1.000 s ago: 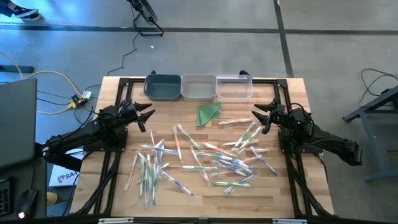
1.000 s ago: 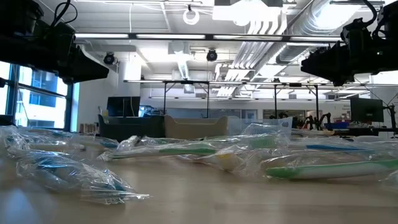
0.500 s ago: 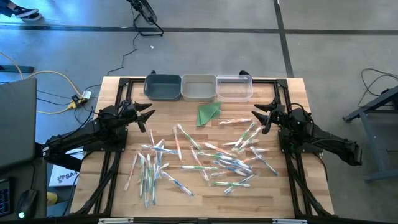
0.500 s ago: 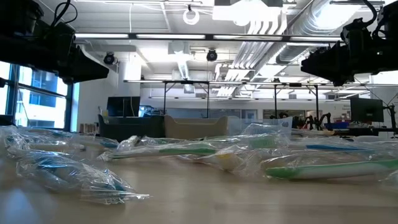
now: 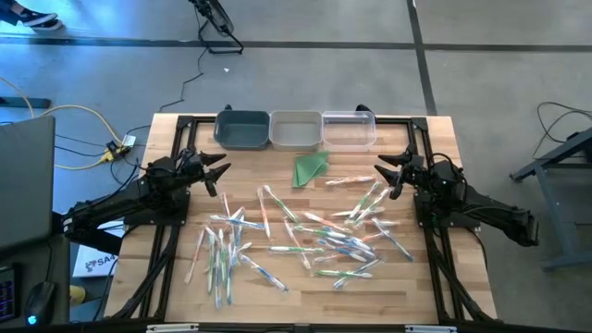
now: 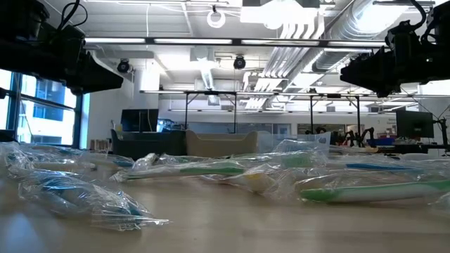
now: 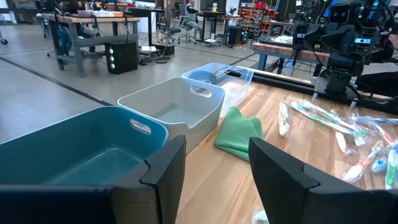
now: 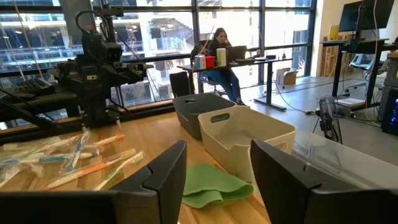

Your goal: Pick & Place Toothbrushes

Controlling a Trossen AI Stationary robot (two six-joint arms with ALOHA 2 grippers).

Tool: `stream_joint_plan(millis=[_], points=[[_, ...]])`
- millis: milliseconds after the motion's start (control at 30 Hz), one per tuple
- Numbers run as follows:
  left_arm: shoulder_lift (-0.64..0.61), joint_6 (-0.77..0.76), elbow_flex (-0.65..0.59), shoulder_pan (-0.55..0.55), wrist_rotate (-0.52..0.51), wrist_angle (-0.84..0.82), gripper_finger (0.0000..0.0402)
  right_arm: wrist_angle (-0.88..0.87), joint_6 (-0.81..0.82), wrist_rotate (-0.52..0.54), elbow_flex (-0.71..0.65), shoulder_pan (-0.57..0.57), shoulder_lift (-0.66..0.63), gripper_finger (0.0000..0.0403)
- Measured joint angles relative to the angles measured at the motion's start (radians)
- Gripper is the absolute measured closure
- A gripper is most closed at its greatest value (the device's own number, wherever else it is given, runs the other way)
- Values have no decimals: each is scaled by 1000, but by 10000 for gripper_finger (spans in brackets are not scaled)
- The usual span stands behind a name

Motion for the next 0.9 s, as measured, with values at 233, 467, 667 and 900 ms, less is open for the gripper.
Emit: stream_joint_plan(millis=[233,467,667,900], points=[[0,0,0,0,0,0,231,0,0,0,0,0,0,231],[0,0,0,0,0,0,231,0,0,0,0,0,0,231],[0,0,0,0,0,0,231,0,0,0,0,0,0,231],[0,0,0,0,0,0,231,0,0,0,0,0,0,231]])
